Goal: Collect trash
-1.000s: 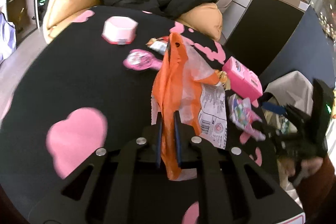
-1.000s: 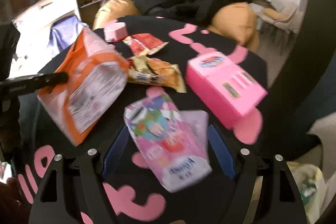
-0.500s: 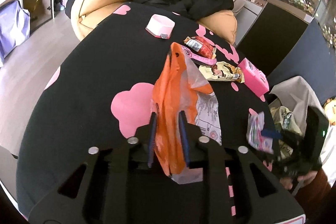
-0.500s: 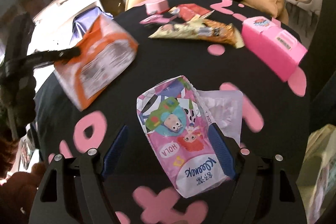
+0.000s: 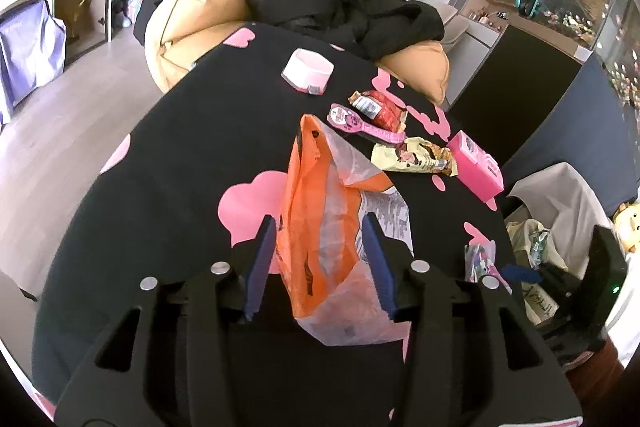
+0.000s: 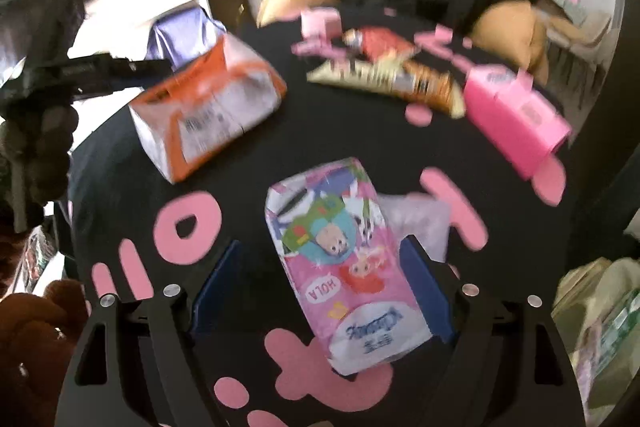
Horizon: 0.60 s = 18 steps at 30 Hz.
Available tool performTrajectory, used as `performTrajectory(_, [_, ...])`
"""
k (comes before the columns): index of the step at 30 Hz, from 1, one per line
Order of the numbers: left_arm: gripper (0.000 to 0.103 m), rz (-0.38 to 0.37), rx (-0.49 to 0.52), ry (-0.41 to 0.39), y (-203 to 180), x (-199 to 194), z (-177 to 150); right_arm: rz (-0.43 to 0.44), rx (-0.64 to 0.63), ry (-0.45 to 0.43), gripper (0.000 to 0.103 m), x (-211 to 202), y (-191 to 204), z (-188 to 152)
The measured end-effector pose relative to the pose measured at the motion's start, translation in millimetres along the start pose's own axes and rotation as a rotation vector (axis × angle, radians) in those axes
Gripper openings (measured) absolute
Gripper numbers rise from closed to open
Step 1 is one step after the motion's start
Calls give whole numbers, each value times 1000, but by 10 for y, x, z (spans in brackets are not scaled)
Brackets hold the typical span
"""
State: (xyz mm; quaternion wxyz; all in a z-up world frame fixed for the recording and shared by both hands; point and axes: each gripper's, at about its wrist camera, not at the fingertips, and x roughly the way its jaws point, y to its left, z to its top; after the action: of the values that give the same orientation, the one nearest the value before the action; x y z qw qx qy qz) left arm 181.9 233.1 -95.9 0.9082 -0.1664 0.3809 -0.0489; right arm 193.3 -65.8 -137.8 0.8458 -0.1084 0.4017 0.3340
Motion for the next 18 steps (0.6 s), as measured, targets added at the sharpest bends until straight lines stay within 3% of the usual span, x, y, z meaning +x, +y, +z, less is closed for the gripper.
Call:
performTrajectory(9, [45, -19, 9, -11, -114, -21, 17, -14, -19, 80, 77, 246, -208, 60])
performTrajectory(10, [45, -18, 15, -10, -129, -22, 12, 0, -11, 96, 68, 288, -221, 42])
performTrajectory(11, [45, -16, 20, -9, -139, -27, 6, 18, -8, 103, 49, 302, -215, 27])
performTrajectory(12, [45, -11, 28, -9, -153, -30, 1, 7, -15, 96, 40, 289, -189, 15])
performTrajectory(13, [45, -8, 32, -9, -162, -30, -3, -19, -31, 79, 21, 258, -156, 10])
performTrajectory(18, [45, -9, 41, -3, -228, -4, 8, -22, 34, -18, 10, -106, -200, 53])
